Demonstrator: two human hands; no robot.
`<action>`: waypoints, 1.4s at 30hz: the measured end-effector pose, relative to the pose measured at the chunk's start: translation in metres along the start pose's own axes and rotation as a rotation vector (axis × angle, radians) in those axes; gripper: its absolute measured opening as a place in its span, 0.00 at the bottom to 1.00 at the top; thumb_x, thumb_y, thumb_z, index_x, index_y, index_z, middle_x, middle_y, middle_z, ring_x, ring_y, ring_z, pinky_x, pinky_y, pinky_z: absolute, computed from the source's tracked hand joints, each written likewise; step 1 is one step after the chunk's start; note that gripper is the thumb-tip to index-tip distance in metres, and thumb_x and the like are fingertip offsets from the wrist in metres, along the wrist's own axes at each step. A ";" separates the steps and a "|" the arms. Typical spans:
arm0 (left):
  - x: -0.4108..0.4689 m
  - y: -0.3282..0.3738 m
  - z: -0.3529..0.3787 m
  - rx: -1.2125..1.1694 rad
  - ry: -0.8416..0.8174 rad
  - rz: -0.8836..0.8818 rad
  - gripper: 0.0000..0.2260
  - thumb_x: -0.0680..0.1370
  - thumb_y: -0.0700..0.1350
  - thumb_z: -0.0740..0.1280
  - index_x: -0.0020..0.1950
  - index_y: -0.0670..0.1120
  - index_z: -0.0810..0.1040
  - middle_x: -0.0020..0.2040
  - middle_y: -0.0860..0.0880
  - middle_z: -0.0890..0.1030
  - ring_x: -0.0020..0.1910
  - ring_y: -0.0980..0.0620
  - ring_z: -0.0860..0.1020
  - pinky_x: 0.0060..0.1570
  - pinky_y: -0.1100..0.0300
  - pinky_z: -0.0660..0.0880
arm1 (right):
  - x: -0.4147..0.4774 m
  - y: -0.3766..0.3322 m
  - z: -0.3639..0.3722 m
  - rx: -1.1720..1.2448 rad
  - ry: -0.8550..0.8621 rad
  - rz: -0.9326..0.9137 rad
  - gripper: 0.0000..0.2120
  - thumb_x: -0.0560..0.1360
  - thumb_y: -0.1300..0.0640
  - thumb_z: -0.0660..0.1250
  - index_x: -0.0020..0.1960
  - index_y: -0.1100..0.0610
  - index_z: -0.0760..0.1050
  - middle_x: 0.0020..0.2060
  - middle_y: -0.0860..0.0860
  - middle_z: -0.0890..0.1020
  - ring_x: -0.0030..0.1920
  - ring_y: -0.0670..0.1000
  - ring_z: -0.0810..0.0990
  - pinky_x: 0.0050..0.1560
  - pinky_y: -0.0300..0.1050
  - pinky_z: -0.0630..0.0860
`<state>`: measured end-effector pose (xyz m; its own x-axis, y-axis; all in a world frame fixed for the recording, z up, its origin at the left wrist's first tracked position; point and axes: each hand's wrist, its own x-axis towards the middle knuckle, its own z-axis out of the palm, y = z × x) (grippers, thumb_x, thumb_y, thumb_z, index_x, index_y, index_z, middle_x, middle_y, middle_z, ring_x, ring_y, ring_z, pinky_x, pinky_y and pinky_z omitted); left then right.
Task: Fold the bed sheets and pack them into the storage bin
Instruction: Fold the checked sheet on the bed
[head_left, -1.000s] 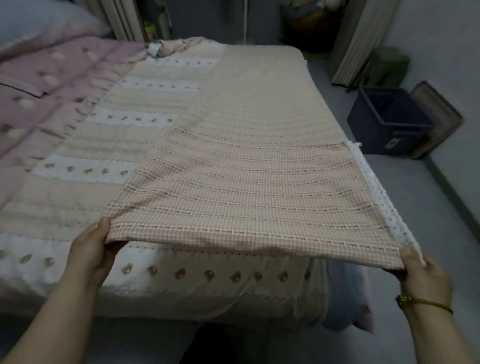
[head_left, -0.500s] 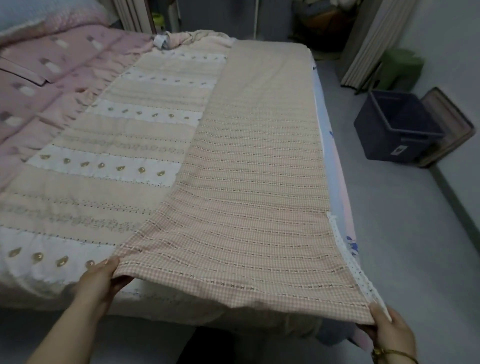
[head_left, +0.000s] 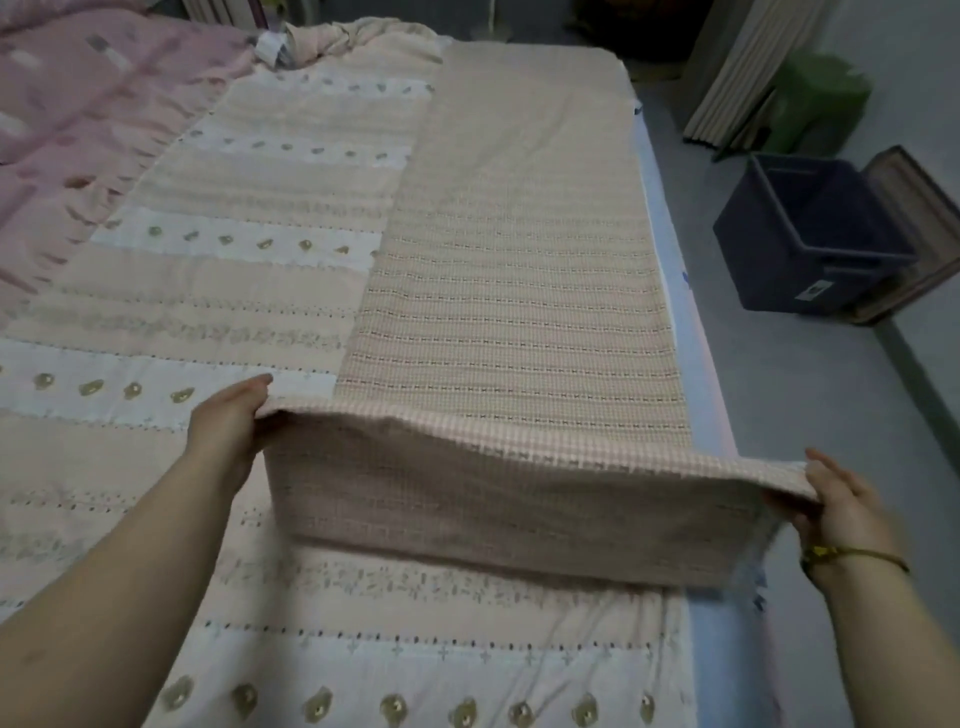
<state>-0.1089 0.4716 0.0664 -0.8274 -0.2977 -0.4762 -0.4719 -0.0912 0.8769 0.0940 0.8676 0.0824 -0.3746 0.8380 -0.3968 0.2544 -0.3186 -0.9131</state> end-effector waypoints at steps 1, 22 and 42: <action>0.012 0.008 0.010 0.012 -0.004 0.008 0.15 0.80 0.37 0.57 0.67 0.37 0.70 0.68 0.39 0.70 0.65 0.42 0.71 0.57 0.55 0.71 | 0.010 -0.007 0.011 -0.010 -0.001 -0.001 0.12 0.79 0.64 0.56 0.42 0.52 0.72 0.39 0.49 0.72 0.37 0.45 0.71 0.23 0.29 0.74; 0.035 -0.168 0.134 1.475 -0.343 0.276 0.46 0.62 0.71 0.23 0.76 0.51 0.38 0.76 0.48 0.37 0.75 0.48 0.36 0.66 0.53 0.27 | 0.116 0.119 0.112 -1.828 -0.644 -0.023 0.31 0.79 0.40 0.42 0.74 0.51 0.32 0.74 0.51 0.34 0.75 0.52 0.36 0.74 0.55 0.41; -0.136 -0.246 0.316 0.582 0.235 -0.179 0.38 0.75 0.48 0.67 0.77 0.46 0.47 0.75 0.40 0.55 0.74 0.43 0.52 0.73 0.51 0.52 | 0.233 0.075 0.045 -1.754 -1.568 -0.681 0.31 0.80 0.42 0.48 0.76 0.53 0.39 0.75 0.49 0.39 0.75 0.50 0.42 0.73 0.50 0.39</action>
<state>0.0238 0.8353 -0.1049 -0.6633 -0.5316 -0.5267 -0.7386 0.3516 0.5752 -0.0145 1.0189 -0.0833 -0.5693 -0.4234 -0.7047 -0.2546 0.9058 -0.3386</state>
